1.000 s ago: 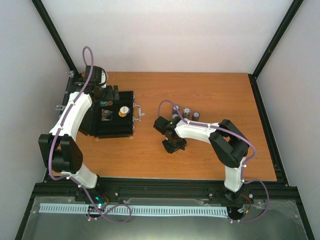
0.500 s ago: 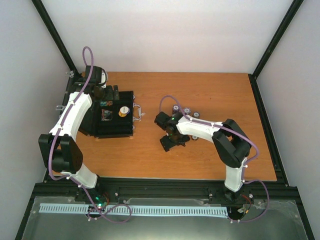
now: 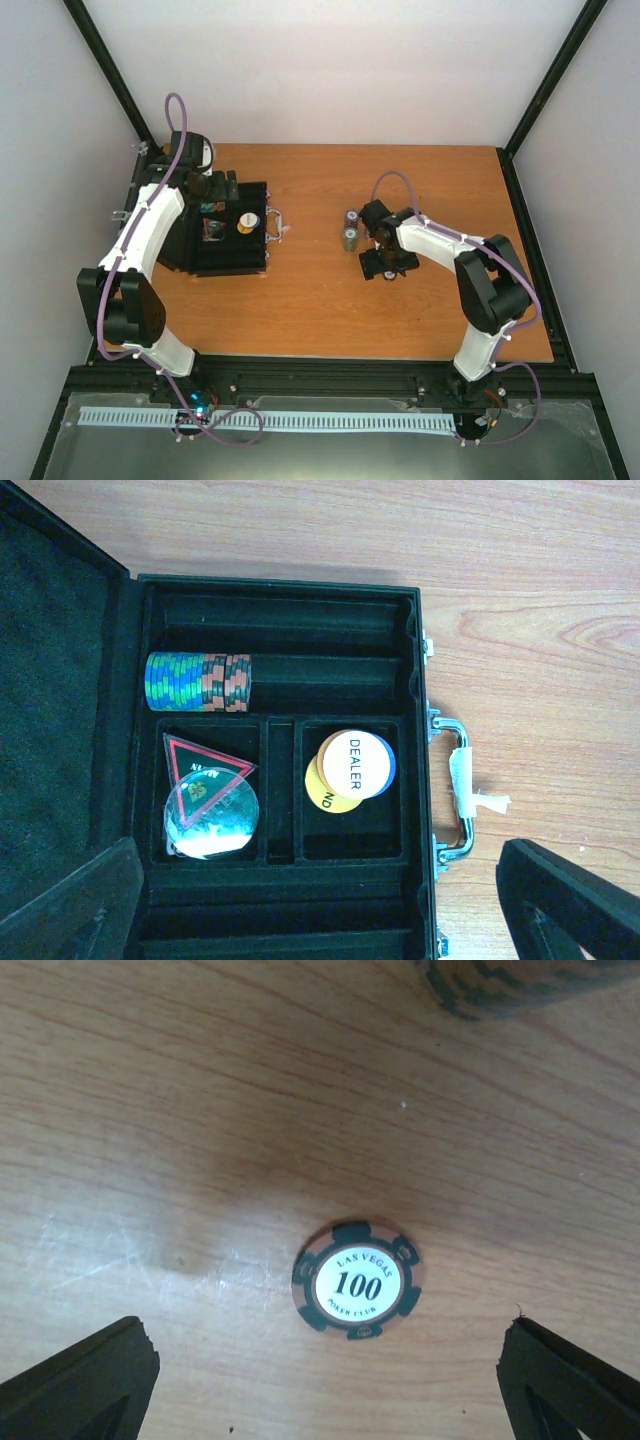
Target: Pack up texas hold em set
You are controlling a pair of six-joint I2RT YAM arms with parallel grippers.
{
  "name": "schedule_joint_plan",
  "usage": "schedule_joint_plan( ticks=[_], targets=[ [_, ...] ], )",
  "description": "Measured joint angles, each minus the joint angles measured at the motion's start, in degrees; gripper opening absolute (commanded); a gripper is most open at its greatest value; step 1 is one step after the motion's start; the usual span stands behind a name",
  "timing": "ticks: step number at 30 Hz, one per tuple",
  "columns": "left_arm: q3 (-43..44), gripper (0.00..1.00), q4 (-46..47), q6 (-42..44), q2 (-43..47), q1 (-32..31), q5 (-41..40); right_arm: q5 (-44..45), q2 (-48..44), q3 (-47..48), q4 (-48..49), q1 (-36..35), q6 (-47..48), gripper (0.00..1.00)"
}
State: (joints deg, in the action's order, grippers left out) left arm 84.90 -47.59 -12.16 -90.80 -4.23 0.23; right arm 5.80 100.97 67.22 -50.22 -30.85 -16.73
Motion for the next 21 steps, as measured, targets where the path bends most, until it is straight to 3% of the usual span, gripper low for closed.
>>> schedule_joint_plan(
  ticks=[5,10,13,21],
  targets=[
    [0.0,1.0,0.0,0.0,0.0,0.0,0.0,0.4,3.3,0.0,1.7,0.4,2.4,0.82],
    [0.0,1.0,0.0,0.1,0.0,0.0,-0.4,-1.5,5.0,0.0,3.7,3.4,3.2,0.79],
    [0.0,1.0,0.0,0.2,0.0,0.0,-0.6,-2.6,5.2,0.0,4.5,4.5,3.8,0.7],
    [1.0,1.0,-0.3,0.3,-2.3,0.0,-0.7,-4.4,5.3,-0.4,5.6,4.9,3.5,0.69]
  ],
)
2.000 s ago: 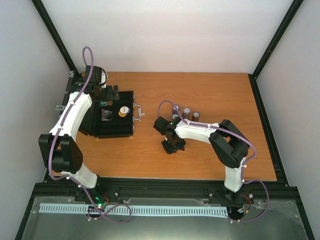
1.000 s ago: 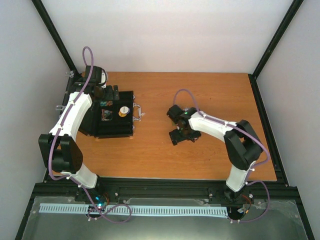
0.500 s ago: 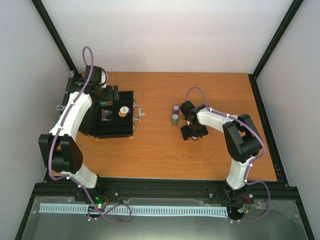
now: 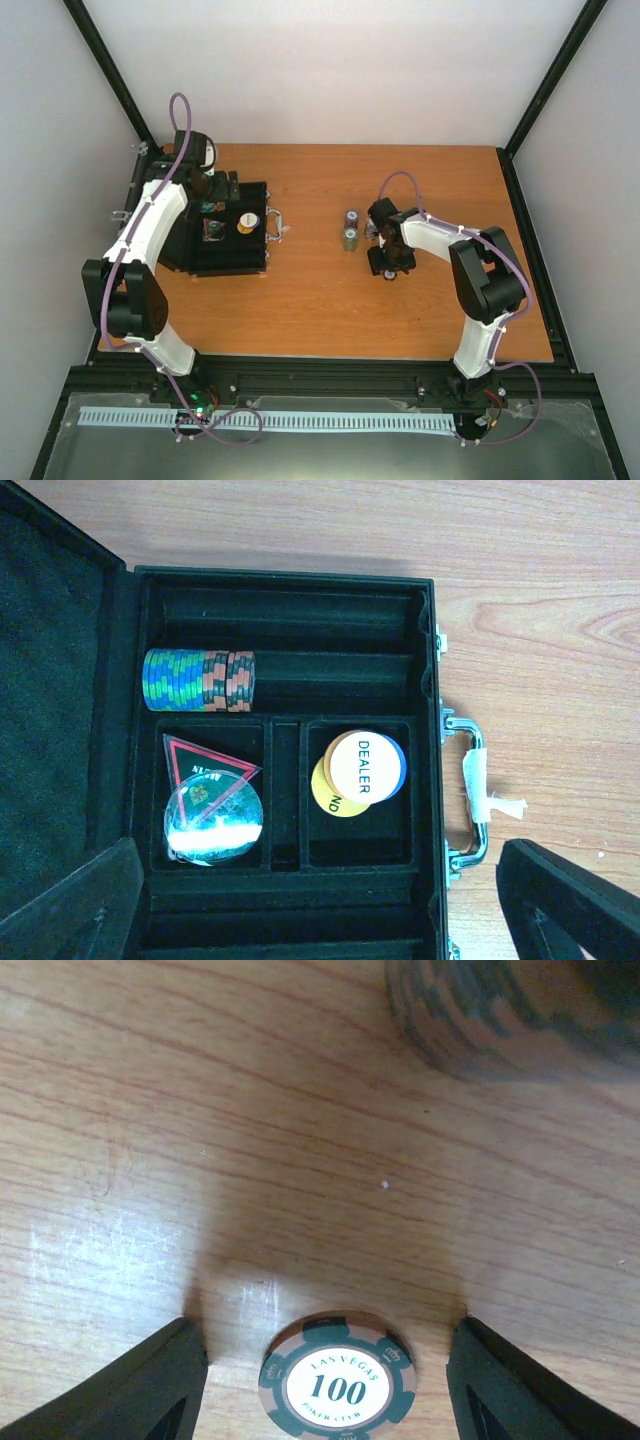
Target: Pack up texas hold em set
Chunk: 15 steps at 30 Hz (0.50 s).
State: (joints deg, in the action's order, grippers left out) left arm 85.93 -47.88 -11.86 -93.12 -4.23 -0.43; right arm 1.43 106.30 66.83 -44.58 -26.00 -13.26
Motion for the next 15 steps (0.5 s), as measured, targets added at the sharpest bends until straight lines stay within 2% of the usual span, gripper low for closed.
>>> schedule_joint_plan(
  ticks=[7,15],
  targets=[
    [0.5,1.0,-0.1,0.0,-1.4,0.0,0.2,0.1,-2.0,-2.6,1.2,0.0,-2.5,0.71],
    [0.9,1.0,-0.1,0.0,-1.6,0.0,0.7,0.2,-2.2,-2.9,1.3,0.0,-3.2,0.67]
  ],
)
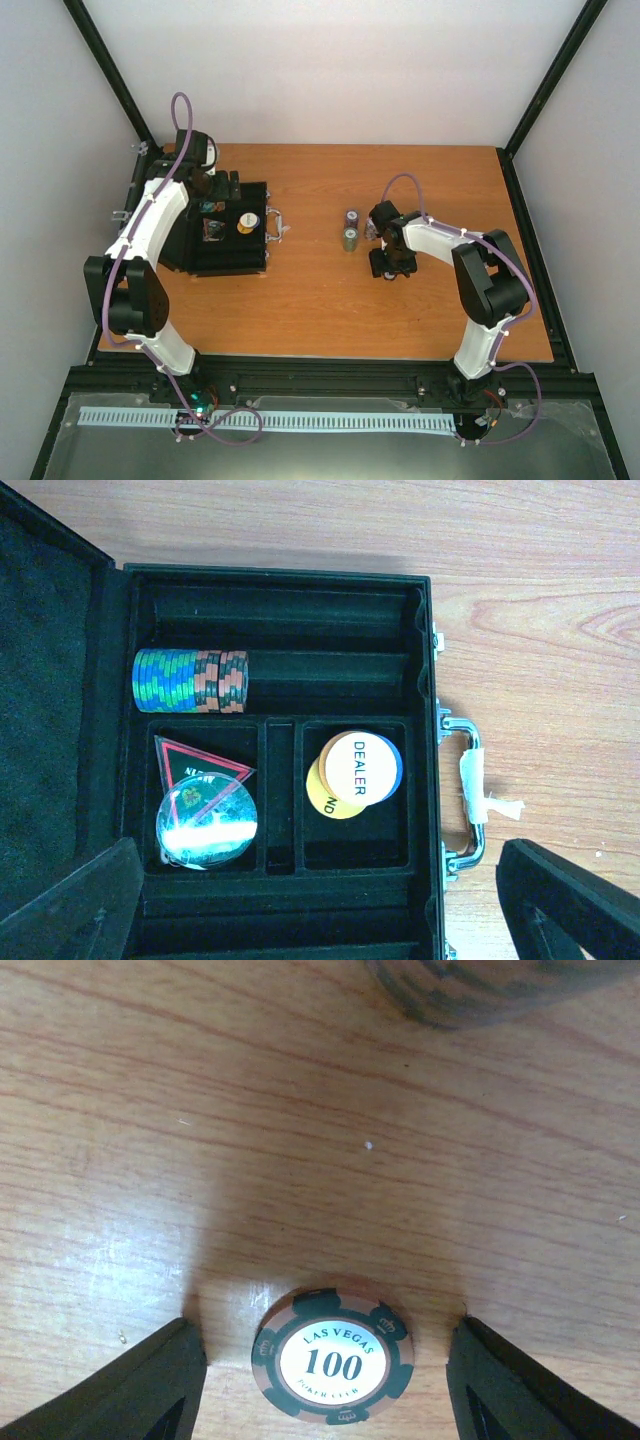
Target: Pack up texas hold em set
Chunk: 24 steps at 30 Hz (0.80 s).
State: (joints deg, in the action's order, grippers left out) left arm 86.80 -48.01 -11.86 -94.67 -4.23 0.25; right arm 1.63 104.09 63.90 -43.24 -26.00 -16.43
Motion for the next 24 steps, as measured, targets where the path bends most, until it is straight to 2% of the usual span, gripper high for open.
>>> schedule_joint_plan(
  ticks=[5,8,14,24],
  targets=[
    [0.0,1.0,0.0,0.0,0.0,0.0,0.0,0.0,0.0,-0.3,0.5,0.4,0.1,0.57],
    [0.0,1.0,0.0,0.0,0.0,0.0,0.0,0.1,-0.3,-0.9,1.0,1.2,0.1,0.55],
    [0.0,1.0,0.0,0.0,0.0,0.0,0.0,0.3,-1.1,-2.0,2.1,2.0,0.1,0.45],
    [0.3,1.0,0.0,0.0,-0.4,0.0,0.3,0.0,-2.6,-3.6,3.4,2.3,0.0,0.41]
  ],
)
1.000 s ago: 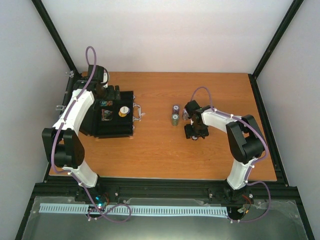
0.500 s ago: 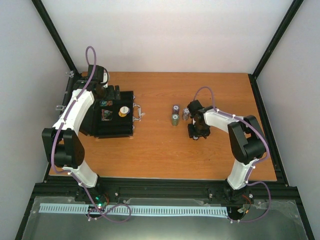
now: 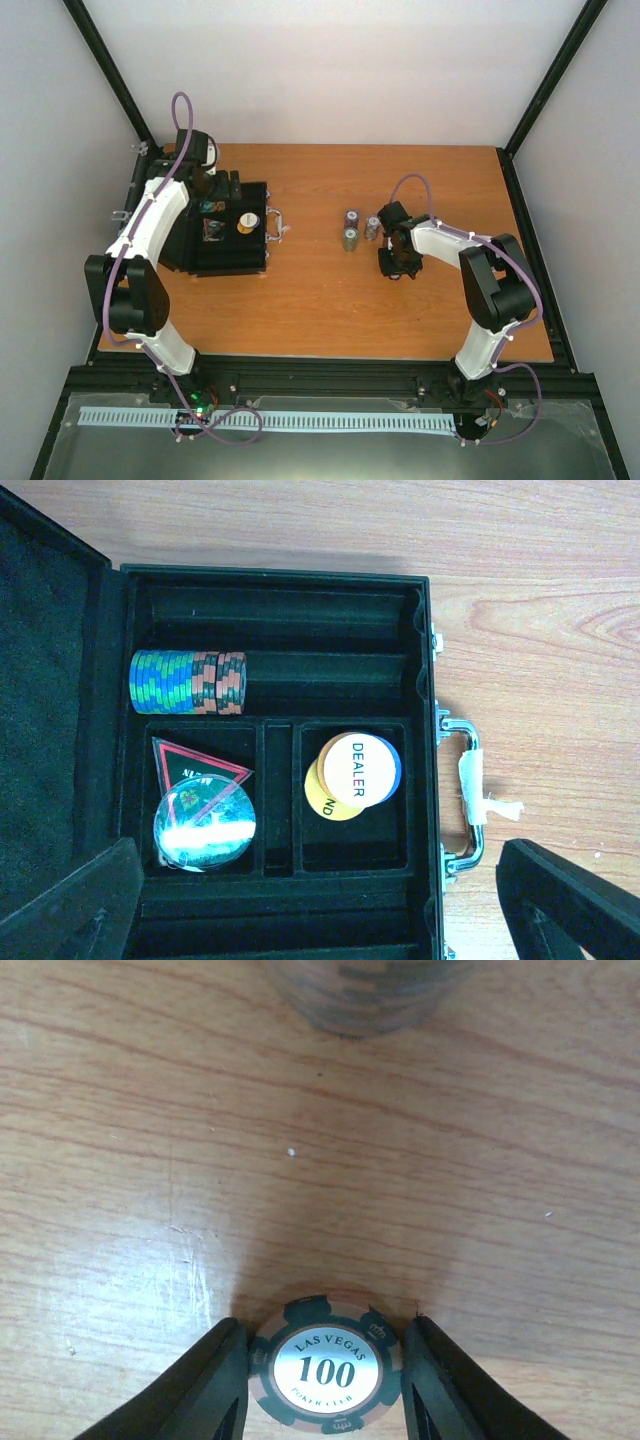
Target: Pack up texas hold em set
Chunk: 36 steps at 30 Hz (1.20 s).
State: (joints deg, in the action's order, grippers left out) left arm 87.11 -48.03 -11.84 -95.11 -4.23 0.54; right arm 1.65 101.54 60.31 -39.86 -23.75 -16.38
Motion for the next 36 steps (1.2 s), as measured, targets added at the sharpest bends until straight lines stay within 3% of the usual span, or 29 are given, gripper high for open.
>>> schedule_joint_plan(
  ticks=[13,15,21,30,36],
  targets=[
    [0.0,1.0,0.0,0.0,0.0,0.0,0.2,-5.4,-0.7,3.7,-4.4,-3.1,-1.1,0.42],
    [0.0,1.0,0.0,0.0,0.0,0.0,0.2,-5.6,-0.8,4.7,-4.5,-4.3,-1.4,0.52],
    [0.0,1.0,0.0,0.0,0.0,0.0,0.2,-3.1,-2.1,5.0,-6.2,-5.2,-3.5,0.99],
    [0.0,1.0,0.0,0.0,0.0,0.0,0.2,-0.3,-12.6,-4.9,-11.3,-5.2,-9.1,1.0],
    [0.0,1.0,0.0,-0.1,0.0,0.0,1.1,-1.3,-14.3,-10.9,-11.8,-5.2,-11.6,0.95]
  ],
)
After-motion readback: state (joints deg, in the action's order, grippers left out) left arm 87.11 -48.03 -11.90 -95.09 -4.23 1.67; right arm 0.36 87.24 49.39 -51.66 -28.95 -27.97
